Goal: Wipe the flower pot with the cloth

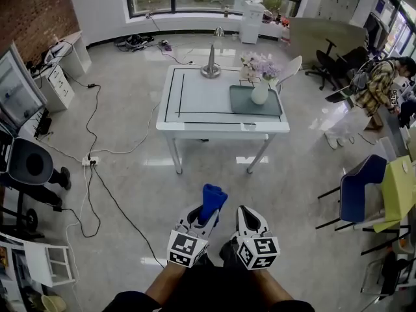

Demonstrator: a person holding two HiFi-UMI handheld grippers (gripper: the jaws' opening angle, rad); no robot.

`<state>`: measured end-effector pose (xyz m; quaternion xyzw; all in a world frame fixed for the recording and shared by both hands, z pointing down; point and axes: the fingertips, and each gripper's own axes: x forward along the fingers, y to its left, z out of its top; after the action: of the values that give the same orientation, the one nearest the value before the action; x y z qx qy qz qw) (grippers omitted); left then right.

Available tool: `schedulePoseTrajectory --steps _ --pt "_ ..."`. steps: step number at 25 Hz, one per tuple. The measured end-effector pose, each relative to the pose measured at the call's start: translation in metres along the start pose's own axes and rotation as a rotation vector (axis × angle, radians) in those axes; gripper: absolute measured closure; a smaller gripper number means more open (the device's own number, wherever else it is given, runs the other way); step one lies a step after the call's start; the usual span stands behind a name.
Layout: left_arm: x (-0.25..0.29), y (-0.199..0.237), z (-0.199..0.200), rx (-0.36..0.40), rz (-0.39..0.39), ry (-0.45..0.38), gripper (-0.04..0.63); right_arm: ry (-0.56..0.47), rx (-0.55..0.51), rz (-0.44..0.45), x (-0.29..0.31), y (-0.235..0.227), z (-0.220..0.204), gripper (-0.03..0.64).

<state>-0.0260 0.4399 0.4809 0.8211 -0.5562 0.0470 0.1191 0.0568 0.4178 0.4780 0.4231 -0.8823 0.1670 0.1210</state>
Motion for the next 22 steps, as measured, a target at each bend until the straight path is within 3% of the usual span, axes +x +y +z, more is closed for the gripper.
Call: schedulePoseTrajectory --steps 6,11,16,22 --pt "0.037 0.005 0.0 -0.01 -0.023 0.02 0.475 0.016 0.031 -0.008 0.014 -0.03 0.003 0.607" --pt "0.083 0.024 0.005 0.022 -0.029 0.052 0.475 0.029 0.044 0.033 0.07 -0.057 0.014 0.607" --pt "0.15 0.068 0.037 0.067 -0.003 0.064 0.474 0.026 0.055 0.099 0.144 -0.081 0.053 0.607" --pt "0.242 0.116 0.077 0.048 0.026 0.081 0.474 0.034 0.077 0.129 0.221 -0.136 0.106 0.607"
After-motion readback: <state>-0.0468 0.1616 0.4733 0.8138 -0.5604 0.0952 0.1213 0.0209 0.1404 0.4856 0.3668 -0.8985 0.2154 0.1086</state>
